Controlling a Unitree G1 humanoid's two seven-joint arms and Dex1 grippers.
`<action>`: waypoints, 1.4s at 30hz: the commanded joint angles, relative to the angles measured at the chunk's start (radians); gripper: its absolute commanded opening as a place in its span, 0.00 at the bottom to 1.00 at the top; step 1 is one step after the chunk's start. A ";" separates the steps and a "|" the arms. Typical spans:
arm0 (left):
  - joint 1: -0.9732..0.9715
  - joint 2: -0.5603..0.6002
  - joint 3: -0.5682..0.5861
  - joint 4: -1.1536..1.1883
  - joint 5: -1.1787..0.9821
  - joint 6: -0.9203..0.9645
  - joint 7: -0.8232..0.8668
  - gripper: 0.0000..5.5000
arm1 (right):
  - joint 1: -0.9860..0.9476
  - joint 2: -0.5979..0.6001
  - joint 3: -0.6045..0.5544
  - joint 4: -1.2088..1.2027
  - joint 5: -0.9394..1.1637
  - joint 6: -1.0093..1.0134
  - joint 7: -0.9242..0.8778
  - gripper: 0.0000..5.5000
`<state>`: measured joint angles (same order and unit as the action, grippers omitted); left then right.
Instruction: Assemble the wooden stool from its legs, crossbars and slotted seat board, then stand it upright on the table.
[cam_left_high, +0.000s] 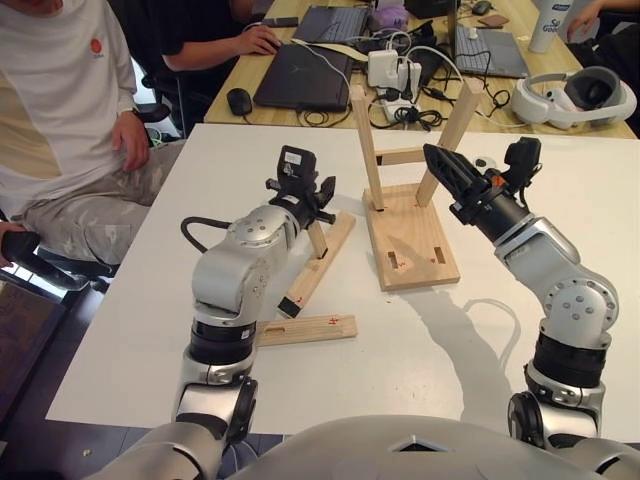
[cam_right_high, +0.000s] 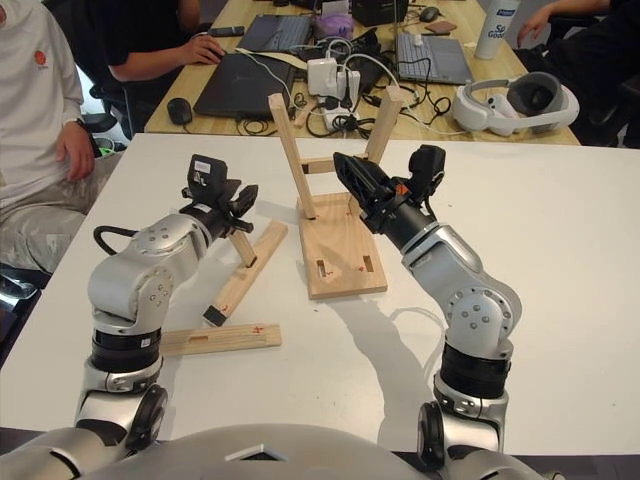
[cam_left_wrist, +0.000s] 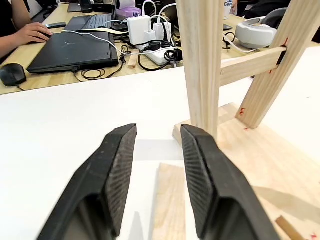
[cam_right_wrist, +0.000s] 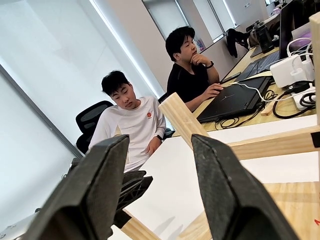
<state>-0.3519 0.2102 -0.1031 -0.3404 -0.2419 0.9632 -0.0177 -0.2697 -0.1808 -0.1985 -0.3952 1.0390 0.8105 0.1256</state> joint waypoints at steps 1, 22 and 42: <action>0.071 -0.013 0.008 0.096 0.016 0.049 -0.001 0.29 | -0.011 -0.011 -0.001 0.001 0.013 0.006 -0.001 0.42; -0.164 0.222 0.133 0.428 0.243 -0.319 -0.066 0.29 | -0.015 -0.013 0.010 -0.008 0.022 0.012 -0.002 0.42; 0.177 0.152 0.165 -0.354 -0.463 0.651 -0.105 0.43 | 0.129 0.053 0.041 -0.170 0.039 -0.032 -0.172 0.42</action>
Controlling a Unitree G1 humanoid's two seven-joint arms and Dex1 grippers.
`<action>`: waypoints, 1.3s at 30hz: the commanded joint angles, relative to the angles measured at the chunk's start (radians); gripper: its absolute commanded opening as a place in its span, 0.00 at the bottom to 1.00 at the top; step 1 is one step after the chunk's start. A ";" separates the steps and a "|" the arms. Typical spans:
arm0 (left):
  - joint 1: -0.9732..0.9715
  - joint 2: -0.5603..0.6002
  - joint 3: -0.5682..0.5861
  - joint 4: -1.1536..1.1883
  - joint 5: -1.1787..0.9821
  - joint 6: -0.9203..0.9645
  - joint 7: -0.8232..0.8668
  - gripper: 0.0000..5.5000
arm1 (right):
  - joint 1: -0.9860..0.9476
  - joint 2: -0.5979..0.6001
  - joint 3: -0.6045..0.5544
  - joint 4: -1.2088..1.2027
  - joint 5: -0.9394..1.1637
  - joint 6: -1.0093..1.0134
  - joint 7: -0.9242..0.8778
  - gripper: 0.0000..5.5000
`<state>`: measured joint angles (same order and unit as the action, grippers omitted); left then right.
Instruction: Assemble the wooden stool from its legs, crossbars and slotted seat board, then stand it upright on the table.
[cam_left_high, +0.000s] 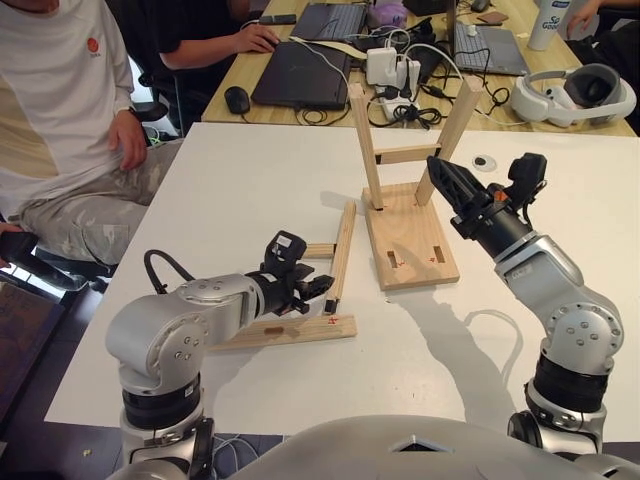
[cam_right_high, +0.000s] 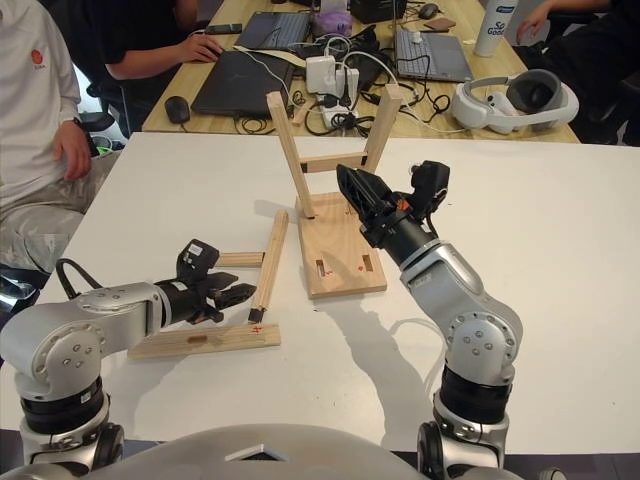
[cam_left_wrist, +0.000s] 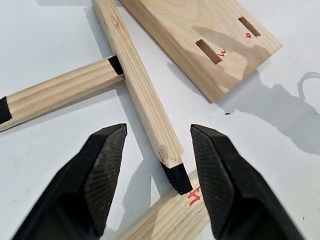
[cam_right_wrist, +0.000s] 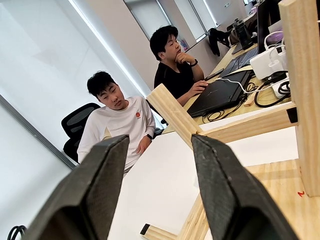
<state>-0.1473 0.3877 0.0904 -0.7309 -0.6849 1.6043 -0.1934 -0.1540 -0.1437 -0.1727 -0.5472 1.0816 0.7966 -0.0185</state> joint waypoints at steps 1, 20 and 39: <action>-0.035 -0.039 -0.042 0.054 -0.019 0.010 0.097 0.43 | 0.017 0.021 0.019 -0.022 -0.007 -0.023 -0.033 0.42; -0.074 -0.062 -0.230 0.184 0.064 0.008 0.231 0.35 | 0.045 0.074 0.084 -0.057 -0.064 -0.112 -0.098 0.42; -0.136 0.277 -0.323 0.292 0.540 -0.576 0.151 0.19 | 0.051 0.150 0.074 -0.028 0.004 -0.141 -0.152 0.42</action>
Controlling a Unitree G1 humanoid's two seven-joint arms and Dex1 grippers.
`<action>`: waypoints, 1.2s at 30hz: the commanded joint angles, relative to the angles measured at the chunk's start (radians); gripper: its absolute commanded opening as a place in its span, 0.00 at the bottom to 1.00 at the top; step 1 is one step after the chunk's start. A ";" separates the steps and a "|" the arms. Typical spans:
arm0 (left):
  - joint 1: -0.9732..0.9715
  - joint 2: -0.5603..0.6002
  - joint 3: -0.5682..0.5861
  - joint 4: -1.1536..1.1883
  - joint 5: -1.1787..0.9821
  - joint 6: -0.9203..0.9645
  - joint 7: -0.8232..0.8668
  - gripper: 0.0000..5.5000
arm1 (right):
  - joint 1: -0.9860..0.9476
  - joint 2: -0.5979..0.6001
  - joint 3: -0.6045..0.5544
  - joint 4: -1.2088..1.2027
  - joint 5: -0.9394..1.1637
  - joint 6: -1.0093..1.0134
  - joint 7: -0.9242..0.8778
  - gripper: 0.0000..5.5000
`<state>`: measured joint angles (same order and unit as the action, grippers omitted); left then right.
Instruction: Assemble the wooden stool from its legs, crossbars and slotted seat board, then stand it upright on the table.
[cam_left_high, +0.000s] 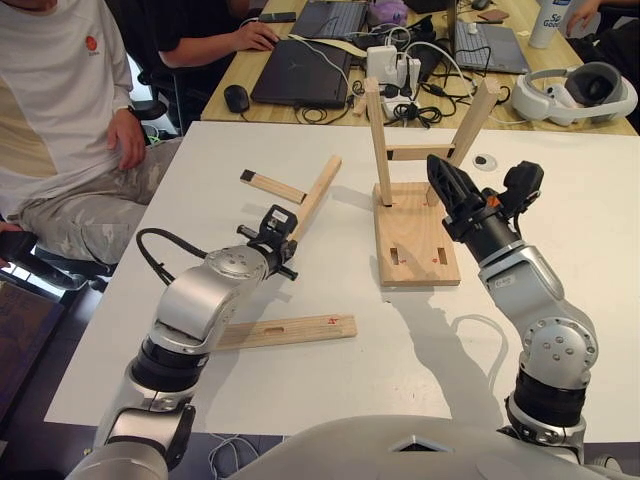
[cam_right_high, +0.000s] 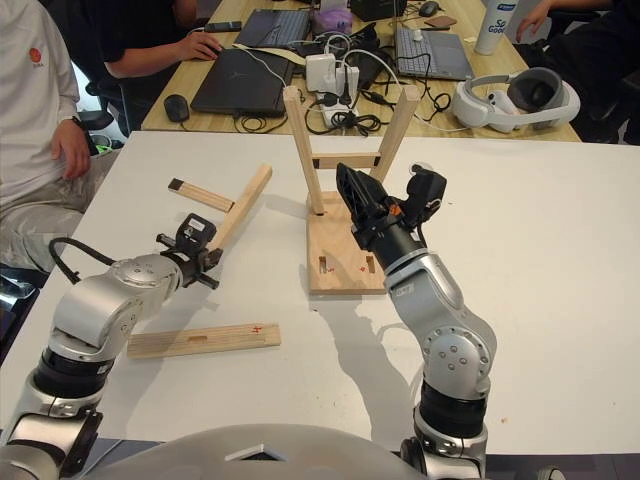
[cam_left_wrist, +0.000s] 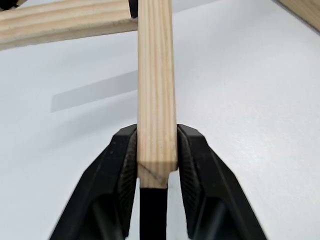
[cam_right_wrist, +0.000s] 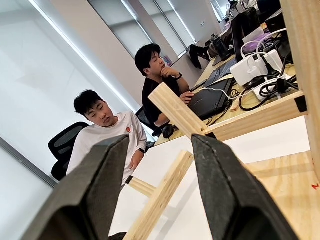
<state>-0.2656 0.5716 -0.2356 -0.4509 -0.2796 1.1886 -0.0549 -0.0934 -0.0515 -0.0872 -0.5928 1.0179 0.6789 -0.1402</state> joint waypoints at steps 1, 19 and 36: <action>-0.012 0.122 0.003 0.019 0.183 -0.222 0.019 0.19 | -0.014 0.091 -0.018 0.026 0.107 -0.035 -0.048 0.42; -0.049 0.220 -0.056 0.083 1.102 -1.007 0.237 0.19 | -0.600 0.214 -0.145 0.529 0.484 -0.252 0.072 0.42; -0.024 0.092 0.013 0.110 1.180 -1.137 0.148 0.19 | -0.677 0.227 -0.158 0.584 0.495 -0.234 0.189 0.42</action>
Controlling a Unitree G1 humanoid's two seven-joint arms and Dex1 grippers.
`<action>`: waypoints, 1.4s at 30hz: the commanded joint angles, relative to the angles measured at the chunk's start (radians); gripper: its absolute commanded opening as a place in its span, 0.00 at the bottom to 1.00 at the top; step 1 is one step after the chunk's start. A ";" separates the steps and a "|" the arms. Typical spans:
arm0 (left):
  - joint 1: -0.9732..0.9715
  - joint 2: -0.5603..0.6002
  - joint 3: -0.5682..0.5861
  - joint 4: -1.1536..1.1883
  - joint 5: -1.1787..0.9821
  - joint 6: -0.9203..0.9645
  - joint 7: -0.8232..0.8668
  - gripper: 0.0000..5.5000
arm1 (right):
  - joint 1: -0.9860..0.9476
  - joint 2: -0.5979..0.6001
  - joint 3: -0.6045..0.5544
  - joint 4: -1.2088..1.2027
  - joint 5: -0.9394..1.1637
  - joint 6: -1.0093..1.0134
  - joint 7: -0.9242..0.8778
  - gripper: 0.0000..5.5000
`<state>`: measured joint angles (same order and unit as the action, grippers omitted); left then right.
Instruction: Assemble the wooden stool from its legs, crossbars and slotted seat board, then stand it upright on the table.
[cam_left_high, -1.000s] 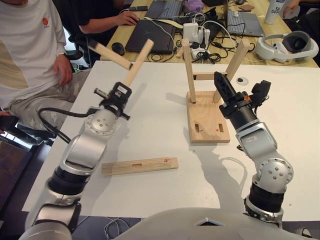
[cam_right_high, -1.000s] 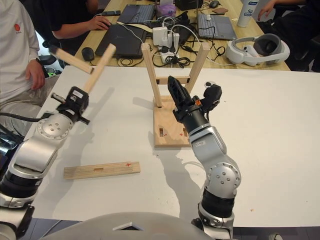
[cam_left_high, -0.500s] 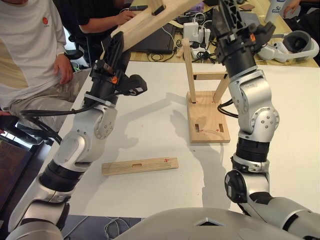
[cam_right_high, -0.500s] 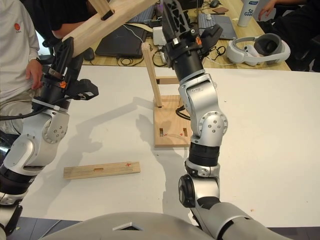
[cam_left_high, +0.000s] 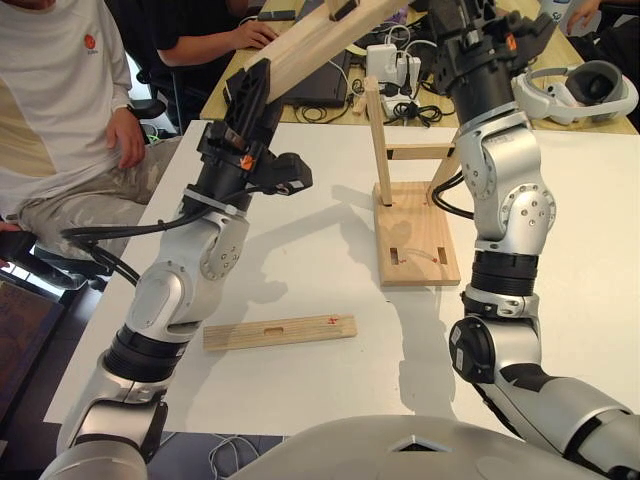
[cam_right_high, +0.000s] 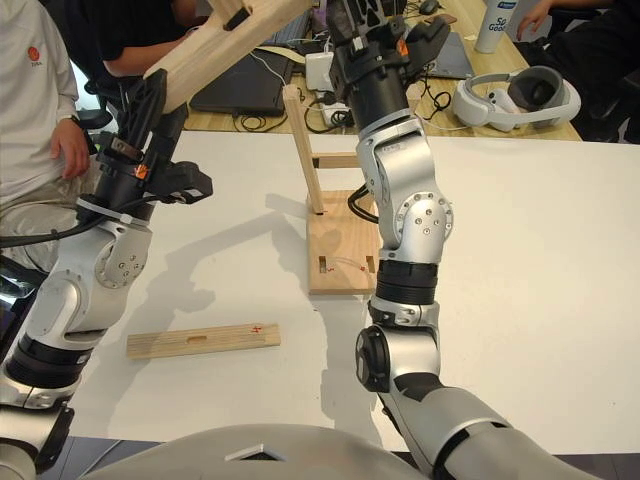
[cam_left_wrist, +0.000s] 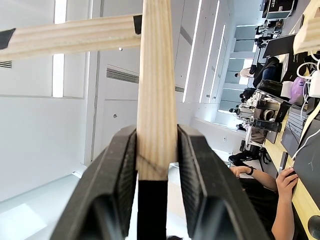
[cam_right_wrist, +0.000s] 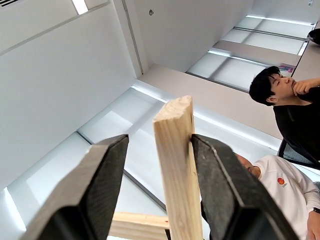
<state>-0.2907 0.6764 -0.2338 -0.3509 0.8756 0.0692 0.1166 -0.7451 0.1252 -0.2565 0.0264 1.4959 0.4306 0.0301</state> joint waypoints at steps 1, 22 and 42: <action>0.001 -0.018 0.013 0.008 0.029 -0.024 -0.026 0.19 | -0.026 0.050 0.012 -0.036 0.016 0.017 0.019 0.42; 0.005 -0.048 0.044 0.000 0.152 -0.167 -0.007 0.19 | -0.058 0.040 0.008 0.038 -0.105 -0.004 -0.025 0.21; 0.010 -0.119 0.176 0.063 -0.256 -0.134 -0.245 0.51 | -0.048 0.045 -0.013 0.016 -0.117 -0.016 -0.050 0.18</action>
<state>-0.2958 0.6131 -0.0912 -0.2956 0.8545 -0.1501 0.0317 -0.7759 0.1245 -0.2584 0.0609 1.3698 0.4178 -0.0120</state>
